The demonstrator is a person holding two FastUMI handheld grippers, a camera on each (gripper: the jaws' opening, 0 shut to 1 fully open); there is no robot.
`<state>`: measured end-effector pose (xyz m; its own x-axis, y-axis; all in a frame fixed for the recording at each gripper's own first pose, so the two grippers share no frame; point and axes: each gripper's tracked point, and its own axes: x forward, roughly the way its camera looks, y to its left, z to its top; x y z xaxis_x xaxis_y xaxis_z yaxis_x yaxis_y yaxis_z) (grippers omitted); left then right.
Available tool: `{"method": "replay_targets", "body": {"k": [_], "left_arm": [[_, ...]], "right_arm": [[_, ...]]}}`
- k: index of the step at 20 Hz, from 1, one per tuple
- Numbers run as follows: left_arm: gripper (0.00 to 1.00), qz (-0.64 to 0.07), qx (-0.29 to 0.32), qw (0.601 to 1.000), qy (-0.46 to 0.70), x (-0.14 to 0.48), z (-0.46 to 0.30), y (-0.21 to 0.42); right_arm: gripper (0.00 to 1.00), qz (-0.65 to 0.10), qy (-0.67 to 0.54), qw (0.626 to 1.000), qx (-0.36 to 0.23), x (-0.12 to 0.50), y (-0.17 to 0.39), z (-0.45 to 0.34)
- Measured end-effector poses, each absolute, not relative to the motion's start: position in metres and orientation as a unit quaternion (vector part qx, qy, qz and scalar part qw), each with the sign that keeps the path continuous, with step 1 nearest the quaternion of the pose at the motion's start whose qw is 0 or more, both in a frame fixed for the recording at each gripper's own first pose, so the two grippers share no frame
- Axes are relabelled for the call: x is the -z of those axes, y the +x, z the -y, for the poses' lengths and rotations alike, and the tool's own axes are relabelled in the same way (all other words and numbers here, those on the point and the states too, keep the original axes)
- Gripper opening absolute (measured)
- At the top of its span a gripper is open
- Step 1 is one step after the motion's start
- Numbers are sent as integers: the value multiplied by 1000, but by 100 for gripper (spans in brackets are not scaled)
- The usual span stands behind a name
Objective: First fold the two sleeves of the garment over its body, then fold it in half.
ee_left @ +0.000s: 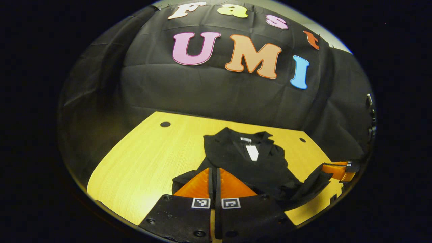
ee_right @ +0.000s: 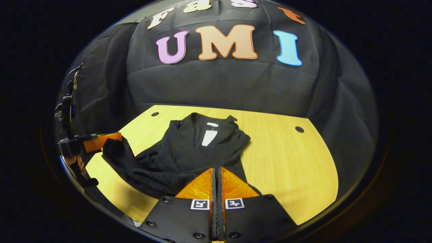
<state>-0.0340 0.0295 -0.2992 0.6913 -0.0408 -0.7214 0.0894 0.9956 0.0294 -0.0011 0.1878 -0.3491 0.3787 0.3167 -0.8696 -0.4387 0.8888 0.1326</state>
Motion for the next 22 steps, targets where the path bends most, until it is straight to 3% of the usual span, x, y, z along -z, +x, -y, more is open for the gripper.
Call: {"method": "replay_targets", "body": {"k": [10, 16, 18, 19, 20, 22], "left_arm": [[0, -388, -20, 921, 39, 380, -25, 113], [0, -408, -40, 910, 60, 420, -37, 129], [1, -403, -31, 913, 51, 421, -34, 133], [9, -390, -30, 919, 49, 415, -32, 142], [19, -376, -27, 925, 48, 408, -30, 149], [64, -348, -33, 934, 68, 392, -32, 156]], "right_arm": [[3, -534, -67, 808, -241, 450, 157, -217], [0, -558, -48, 795, -233, 491, 178, -227], [7, -548, -49, 800, -241, 495, 184, -230], [21, -538, -52, 806, -241, 492, 189, -229], [29, -533, -44, 809, -244, 488, 193, -230], [57, -532, -23, 810, -244, 479, 192, -230]]}}
